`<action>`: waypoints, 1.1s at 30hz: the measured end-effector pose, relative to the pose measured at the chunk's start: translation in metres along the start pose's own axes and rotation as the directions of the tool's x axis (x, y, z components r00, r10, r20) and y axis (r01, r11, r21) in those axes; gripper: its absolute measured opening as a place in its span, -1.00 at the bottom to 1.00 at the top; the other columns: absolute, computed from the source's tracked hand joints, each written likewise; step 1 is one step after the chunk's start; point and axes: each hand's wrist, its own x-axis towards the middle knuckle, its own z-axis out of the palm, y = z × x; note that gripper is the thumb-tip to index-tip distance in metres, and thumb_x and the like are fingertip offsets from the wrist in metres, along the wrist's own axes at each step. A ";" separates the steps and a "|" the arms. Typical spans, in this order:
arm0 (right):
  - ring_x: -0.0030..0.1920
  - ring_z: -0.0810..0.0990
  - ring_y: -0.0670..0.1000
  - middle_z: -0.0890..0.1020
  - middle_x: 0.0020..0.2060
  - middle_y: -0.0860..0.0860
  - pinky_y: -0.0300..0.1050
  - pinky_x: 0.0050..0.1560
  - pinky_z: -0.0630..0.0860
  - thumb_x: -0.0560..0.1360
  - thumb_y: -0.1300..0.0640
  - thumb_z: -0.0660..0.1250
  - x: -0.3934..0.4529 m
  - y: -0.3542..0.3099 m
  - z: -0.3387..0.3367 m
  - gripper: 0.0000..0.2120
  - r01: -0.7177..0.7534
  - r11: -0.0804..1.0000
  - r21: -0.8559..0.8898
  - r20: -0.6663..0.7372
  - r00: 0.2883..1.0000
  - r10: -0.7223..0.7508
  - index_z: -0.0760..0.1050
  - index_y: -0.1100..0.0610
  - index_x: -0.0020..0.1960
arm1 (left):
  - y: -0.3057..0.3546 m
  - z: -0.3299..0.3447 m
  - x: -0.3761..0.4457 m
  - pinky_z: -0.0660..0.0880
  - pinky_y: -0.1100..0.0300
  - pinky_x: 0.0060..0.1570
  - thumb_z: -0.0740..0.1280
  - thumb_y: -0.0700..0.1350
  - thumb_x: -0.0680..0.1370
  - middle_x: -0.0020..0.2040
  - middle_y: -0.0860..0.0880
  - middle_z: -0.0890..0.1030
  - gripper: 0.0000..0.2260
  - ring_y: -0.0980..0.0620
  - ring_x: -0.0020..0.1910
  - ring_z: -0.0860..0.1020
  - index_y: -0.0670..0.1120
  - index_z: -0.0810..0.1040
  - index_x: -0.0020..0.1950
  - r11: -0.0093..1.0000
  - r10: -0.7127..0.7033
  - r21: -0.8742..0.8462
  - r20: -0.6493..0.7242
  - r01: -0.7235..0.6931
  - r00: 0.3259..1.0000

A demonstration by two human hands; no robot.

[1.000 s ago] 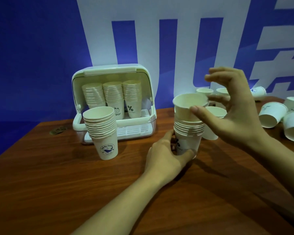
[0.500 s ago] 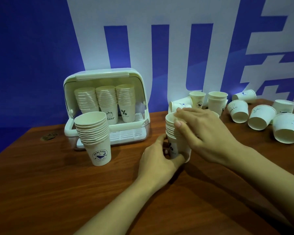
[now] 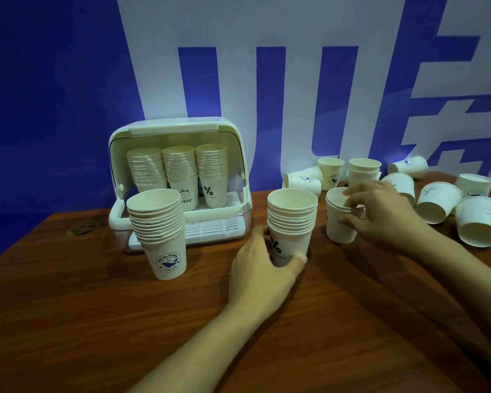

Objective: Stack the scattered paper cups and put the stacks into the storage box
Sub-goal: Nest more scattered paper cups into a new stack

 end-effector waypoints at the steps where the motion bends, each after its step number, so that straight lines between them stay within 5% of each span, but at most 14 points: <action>1: 0.28 0.47 0.11 0.62 0.23 -0.01 0.25 0.10 0.53 0.39 -0.10 0.55 0.000 -0.002 -0.002 -0.78 -0.013 0.999 0.051 -0.016 1.000 0.014 0.65 0.03 -0.13 | 0.000 0.000 0.000 0.59 0.12 0.16 0.54 0.20 0.46 0.23 0.21 0.58 -0.48 0.11 0.20 0.59 0.25 0.36 0.31 1.000 0.000 0.000 0.001 0.000 1.000; 4: 0.12 0.49 0.11 0.60 0.11 0.04 0.17 0.00 0.55 0.22 -0.27 0.59 -0.002 -0.011 -0.011 -0.56 -0.030 0.991 0.130 -0.055 0.998 0.037 0.55 0.04 -0.20 | 0.001 -0.001 0.000 0.56 0.16 0.14 0.54 0.19 0.47 0.19 0.24 0.54 -0.49 0.12 0.20 0.58 0.27 0.33 0.30 1.000 -0.002 0.000 0.010 0.002 1.000; 8: 0.04 0.43 0.04 0.51 0.05 0.04 0.01 -0.08 0.47 0.12 -0.47 0.39 -0.006 -0.019 -0.016 -0.29 -0.030 0.980 0.197 -0.056 0.998 0.041 0.61 0.16 -0.13 | -0.001 0.000 0.000 0.54 0.20 0.12 0.54 0.18 0.48 0.18 0.26 0.53 -0.47 0.13 0.19 0.57 0.23 0.37 0.35 1.000 0.014 -0.003 0.007 -0.014 1.000; 13: 0.14 0.43 0.01 0.54 0.14 0.04 0.11 0.05 0.53 0.39 -0.30 0.41 -0.008 -0.020 -0.016 -0.64 -0.001 0.977 0.213 -0.019 1.000 0.005 0.43 -0.05 -0.31 | -0.002 0.001 0.000 0.59 0.13 0.16 0.54 0.19 0.48 0.23 0.23 0.57 -0.42 0.12 0.20 0.58 0.18 0.40 0.43 1.000 0.026 0.001 0.004 -0.026 1.000; 15: 0.21 0.46 0.06 0.56 0.20 0.05 0.13 0.11 0.53 0.46 -0.15 0.46 -0.007 -0.020 -0.017 -0.72 0.009 0.979 0.204 -0.026 1.000 -0.003 0.44 -0.08 -0.30 | -0.003 0.001 0.001 0.59 0.12 0.18 0.54 0.19 0.48 0.25 0.22 0.57 -0.41 0.11 0.22 0.57 0.17 0.40 0.44 1.000 0.025 0.004 0.007 -0.025 1.000; 18: 0.21 0.52 0.07 0.61 0.17 0.03 0.16 0.11 0.55 0.46 -0.17 0.40 -0.005 -0.016 -0.017 -0.76 0.036 0.981 0.188 -0.027 0.999 -0.031 0.53 -0.04 -0.25 | -0.003 0.001 0.001 0.56 0.17 0.17 0.54 0.19 0.49 0.22 0.26 0.52 -0.41 0.13 0.23 0.56 0.16 0.40 0.45 1.000 0.020 0.002 0.018 -0.020 1.000; 21: 0.14 0.56 0.12 0.61 0.11 0.08 0.14 0.09 0.55 0.50 -0.07 0.35 -0.007 -0.015 -0.021 -0.73 0.135 0.964 0.228 -0.279 0.958 -0.068 0.62 0.14 -0.09 | -0.003 0.002 0.001 0.58 0.15 0.17 0.54 0.19 0.48 0.23 0.23 0.56 -0.43 0.13 0.23 0.57 0.17 0.41 0.43 1.000 0.025 0.000 0.010 -0.025 1.000; 25: 0.09 0.56 0.05 0.60 0.09 0.16 -0.09 0.05 0.55 0.63 0.09 0.34 -0.013 -0.028 -0.042 -0.76 0.307 0.897 0.319 -0.654 0.756 -0.027 0.59 0.28 0.11 | -0.003 0.003 0.002 0.59 0.02 0.25 0.54 0.22 0.47 0.22 0.23 0.58 -0.43 0.11 0.24 0.59 0.19 0.42 0.40 0.999 0.032 0.007 0.026 -0.032 0.999; 29: 0.17 0.57 0.06 0.52 0.14 0.09 -0.13 0.11 0.59 0.65 0.14 0.31 -0.020 -0.049 -0.051 -0.79 0.496 0.794 0.351 -0.738 0.668 -0.092 0.56 0.30 0.13 | -0.004 0.003 0.002 0.55 -0.08 0.32 0.50 0.30 0.42 0.28 0.20 0.61 -0.37 0.10 0.25 0.58 0.20 0.42 0.44 0.999 0.049 0.013 0.061 -0.050 0.997; 33: 0.18 0.57 0.00 0.56 0.17 0.09 -0.03 0.11 0.58 0.63 0.13 0.29 -0.022 -0.061 -0.040 -0.79 0.558 0.766 0.319 -0.649 0.718 -0.252 0.56 0.28 0.07 | -0.002 0.004 0.000 0.59 -0.06 0.22 0.43 0.37 0.31 0.11 0.22 0.67 -0.41 0.17 0.08 0.62 0.25 0.48 0.30 0.998 0.053 -0.035 0.086 -0.050 0.995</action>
